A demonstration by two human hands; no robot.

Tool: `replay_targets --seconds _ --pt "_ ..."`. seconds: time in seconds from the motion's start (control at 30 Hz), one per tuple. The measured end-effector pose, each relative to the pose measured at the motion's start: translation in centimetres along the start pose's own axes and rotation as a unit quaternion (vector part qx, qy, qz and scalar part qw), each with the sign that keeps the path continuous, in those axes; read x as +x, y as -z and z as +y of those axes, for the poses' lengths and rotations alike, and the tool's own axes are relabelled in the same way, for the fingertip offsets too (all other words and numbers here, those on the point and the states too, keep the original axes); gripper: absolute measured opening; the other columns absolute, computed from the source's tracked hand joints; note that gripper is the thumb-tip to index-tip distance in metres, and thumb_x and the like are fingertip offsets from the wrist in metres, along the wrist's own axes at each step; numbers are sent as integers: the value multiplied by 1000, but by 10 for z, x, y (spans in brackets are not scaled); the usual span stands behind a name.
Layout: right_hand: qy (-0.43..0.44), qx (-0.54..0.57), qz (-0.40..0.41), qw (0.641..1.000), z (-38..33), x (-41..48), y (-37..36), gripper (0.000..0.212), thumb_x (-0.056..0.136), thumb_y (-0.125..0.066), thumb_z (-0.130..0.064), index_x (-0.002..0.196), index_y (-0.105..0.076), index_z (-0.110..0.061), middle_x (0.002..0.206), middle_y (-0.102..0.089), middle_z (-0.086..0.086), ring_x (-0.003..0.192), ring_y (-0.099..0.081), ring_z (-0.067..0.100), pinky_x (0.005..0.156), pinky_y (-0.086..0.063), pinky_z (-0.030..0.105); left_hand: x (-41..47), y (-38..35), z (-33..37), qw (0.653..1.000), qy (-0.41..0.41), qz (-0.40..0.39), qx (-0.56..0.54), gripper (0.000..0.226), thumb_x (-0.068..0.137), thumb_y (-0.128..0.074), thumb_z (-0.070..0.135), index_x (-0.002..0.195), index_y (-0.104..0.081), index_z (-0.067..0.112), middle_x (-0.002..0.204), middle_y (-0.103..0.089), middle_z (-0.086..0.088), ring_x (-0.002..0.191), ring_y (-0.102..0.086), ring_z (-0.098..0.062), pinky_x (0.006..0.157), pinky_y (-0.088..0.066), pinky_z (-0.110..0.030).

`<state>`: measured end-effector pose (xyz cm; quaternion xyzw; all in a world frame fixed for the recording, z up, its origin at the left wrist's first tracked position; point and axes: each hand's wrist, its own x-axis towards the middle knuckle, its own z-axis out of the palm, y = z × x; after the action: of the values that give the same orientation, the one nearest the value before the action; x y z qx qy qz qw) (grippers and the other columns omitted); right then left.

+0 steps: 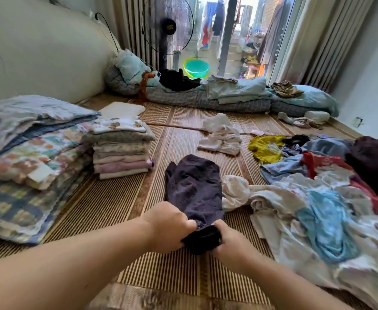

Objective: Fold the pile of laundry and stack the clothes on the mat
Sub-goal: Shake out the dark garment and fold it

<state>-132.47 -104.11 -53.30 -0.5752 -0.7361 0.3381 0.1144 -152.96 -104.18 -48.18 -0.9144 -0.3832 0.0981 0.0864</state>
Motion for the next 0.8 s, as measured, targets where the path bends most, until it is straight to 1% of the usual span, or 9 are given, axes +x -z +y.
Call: replay_targets --seconds 0.13,0.23,0.33,0.4,0.53,0.6,0.67,0.73,0.8 --pt "42 -140 20 989 17 -25 -24 63 67 -71 -57 126 -56 -39 142 -36 2 129 -43 20 109 -35 28 -10 -13 33 998 23 -37 -51 33 85 -54 41 110 -55 20 101 -68 -6 92 -65 -33 72 -50 -39" --pt "61 -160 -22 985 22 -34 -30 58 80 -68 -48 135 -52 -42 157 -29 -7 147 -19 14 118 -22 35 -20 -21 39 990 23 -43 -134 45 80 -56 54 114 -60 26 101 -68 0 95 -64 -26 76 -51 -34" --pt "67 -157 -54 984 25 -39 -32 54 85 -66 -40 137 -50 -42 152 -38 -14 148 -15 11 119 -20 40 -29 -29 31 942 51 -105 -315 70 72 -55 72 130 -57 33 130 -52 9 122 -46 -11 99 -38 -27" --pt "62 -111 -50 991 23 -41 -29 49 87 -67 -37 134 -53 -41 148 -44 -13 146 -20 8 117 -24 36 -31 -36 23 923 62 -123 -359 86 70 -62 73 145 -39 37 150 -30 14 138 -23 -6 111 -20 -29" --pt "31 38 -70 996 15 -40 -10 15 84 -68 -36 99 -71 -34 99 -73 -14 100 -64 3 97 -49 39 -32 -51 17 870 88 -125 -469 105 58 -66 75 149 -30 38 151 -39 10 137 -37 -9 114 -28 -32" --pt "24 95 -79 992 11 -33 3 19 83 -65 -39 96 -70 -25 97 -74 -5 94 -67 13 94 -51 43 -34 -59 17 808 110 -102 -570 87 60 -69 68 138 -45 39 136 -56 14 125 -51 -3 107 -39 -29" --pt "7 191 -79 978 8 -22 11 26 87 -62 -40 101 -70 -20 102 -74 -1 98 -69 16 96 -51 42 -32 -66 16 758 147 -68 -632 47 72 -74 47 117 -61 41 116 -68 16 110 -62 0 97 -47 -25" --pt "-18 256 -51 965 4 -6 13 28 93 -57 -43 105 -69 -21 106 -73 -2 101 -68 15 96 -51 41 -25 -72 14 755 202 -11 -624 16 82 -68 26 92 -69 38 96 -73 13 97 -67 -7 89 -51 -29" --pt "-47 291 -20 955 0 11 11 28 96 -52 -45 109 -64 -24 111 -70 -1 104 -65 16 97 -51 42 -19 -78 11 724 262 44 -637 16 91 -59 18 95 -70 29 97 -73 7 98 -67 -15 93 -51 -37"
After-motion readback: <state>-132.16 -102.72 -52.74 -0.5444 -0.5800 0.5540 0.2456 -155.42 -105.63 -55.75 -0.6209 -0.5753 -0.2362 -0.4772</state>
